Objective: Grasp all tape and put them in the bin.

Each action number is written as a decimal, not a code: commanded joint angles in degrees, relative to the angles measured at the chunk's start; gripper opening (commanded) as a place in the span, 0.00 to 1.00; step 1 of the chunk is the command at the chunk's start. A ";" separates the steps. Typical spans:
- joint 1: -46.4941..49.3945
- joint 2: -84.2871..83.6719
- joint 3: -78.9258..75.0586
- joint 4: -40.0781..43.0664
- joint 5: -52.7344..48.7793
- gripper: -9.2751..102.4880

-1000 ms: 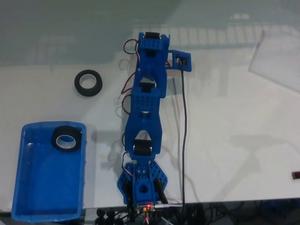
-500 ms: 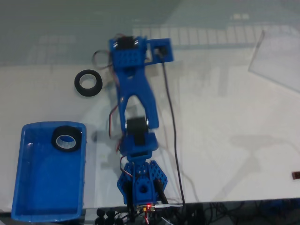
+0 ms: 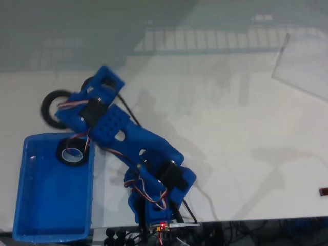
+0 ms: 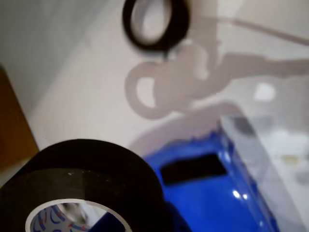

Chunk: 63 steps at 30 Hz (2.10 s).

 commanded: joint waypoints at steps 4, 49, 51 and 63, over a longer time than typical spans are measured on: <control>-14.15 2.11 1.14 0.18 0.88 0.08; 25.14 3.52 17.49 -11.07 -9.58 0.37; 27.16 2.46 17.49 -11.78 -10.20 0.37; 29.09 -17.40 14.33 -18.81 -11.16 0.37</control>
